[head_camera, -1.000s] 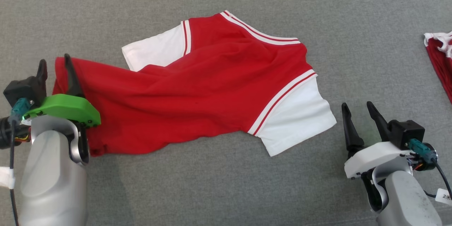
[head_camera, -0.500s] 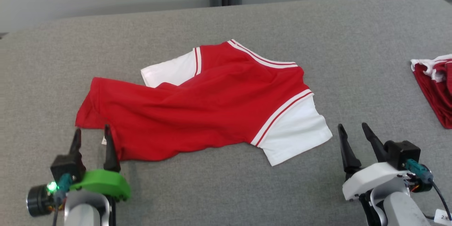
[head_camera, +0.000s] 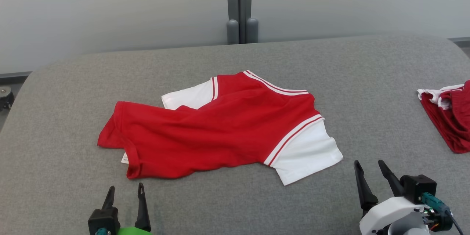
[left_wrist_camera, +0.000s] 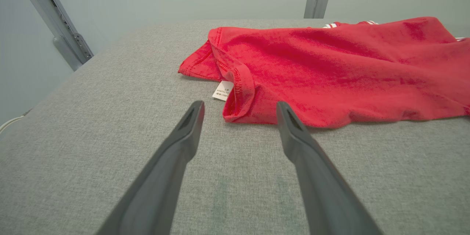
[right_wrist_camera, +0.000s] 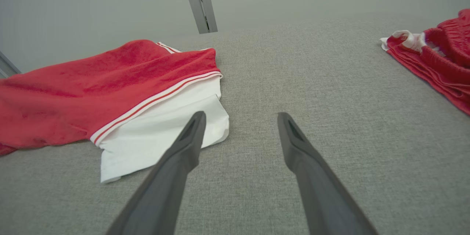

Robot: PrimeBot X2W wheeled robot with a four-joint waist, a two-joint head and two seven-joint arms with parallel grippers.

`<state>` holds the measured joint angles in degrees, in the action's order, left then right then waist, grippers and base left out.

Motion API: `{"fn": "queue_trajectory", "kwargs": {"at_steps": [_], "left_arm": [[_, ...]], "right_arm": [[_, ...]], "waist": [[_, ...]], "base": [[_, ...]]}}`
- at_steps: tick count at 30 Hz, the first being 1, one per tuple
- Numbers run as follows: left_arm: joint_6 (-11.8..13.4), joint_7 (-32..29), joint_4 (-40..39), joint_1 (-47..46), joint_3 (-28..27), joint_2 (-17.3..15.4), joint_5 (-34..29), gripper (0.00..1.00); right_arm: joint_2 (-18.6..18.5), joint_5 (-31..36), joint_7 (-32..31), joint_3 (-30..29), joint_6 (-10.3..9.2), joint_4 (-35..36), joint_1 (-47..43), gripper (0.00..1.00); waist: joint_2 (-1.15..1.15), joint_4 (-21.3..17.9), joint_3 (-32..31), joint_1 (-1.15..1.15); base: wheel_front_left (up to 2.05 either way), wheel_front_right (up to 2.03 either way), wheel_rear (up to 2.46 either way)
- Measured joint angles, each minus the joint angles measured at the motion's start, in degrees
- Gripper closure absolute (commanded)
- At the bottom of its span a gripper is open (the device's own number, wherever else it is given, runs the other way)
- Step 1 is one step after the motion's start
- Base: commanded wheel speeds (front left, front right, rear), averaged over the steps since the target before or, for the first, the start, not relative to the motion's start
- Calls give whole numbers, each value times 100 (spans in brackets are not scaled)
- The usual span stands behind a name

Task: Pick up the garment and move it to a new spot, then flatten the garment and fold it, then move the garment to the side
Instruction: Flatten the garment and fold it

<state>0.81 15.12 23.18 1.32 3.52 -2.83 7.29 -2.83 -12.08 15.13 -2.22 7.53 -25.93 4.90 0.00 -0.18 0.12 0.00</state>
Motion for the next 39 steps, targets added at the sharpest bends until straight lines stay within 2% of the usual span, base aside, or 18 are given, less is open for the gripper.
{"fn": "queue_trajectory", "kwargs": {"at_steps": [8, 14, 18, 23, 25, 27, 29, 30, 31, 39], "left_arm": [[-44, 0, 249, -105, 107, 1, -145, 0], [-102, 0, 535, -621, 96, -3, -360, 0], [-98, 0, 745, -857, 1, -34, -396, 11], [-89, 0, 928, -1097, -77, -67, -444, 9], [-81, 0, 1020, -1149, -130, -67, -445, 13], [-81, 0, 1109, -1192, -166, -76, -444, 23], [-81, 0, 1156, -1253, -189, -76, -444, 23], [-81, 0, 1173, -1277, -207, -76, -443, 34], [-81, 0, 1190, -1295, -233, -74, -438, 36], [-81, 2, 1220, -1365, -343, -67, -433, 34]], "right_arm": [[0, 0, 0, 82, 0, -5, 2, 0], [0, 41, 0, 142, 0, 47, 248, 0], [0, 48, 0, 214, 0, 55, 421, 0], [1, 83, 0, 242, 0, 64, 554, 0], [-1, 97, 0, 237, 0, 64, 580, 0], [0, 109, -1, 237, 0, 65, 630, 0], [1, 124, 0, 230, 0, 68, 648, 0], [0, 134, 0, 227, 0, 68, 652, 0], [0, 144, 0, 227, 0, 68, 656, 0], [0, 163, 0, 291, 0, 65, 731, 0]], "waist": [[0, -32, 107, 0], [0, -50, 426, 0], [0, -71, 671, 0], [0, -103, 979, 0], [0, -110, 1073, 0], [0, -116, 1162, 0], [0, -117, 1226, 0], [0, -116, 1255, 0], [0, -114, 1277, 0], [0, -100, 1359, 0]], "base": [[0, 0, 0], [0, 0, 0], [0, 0, 0], [0, 0, 0], [0, 0, 0], [0, 0, 0], [0, 0, 0], [0, 0, 0], [0, 0, 0], [0, 0, 0]]}}
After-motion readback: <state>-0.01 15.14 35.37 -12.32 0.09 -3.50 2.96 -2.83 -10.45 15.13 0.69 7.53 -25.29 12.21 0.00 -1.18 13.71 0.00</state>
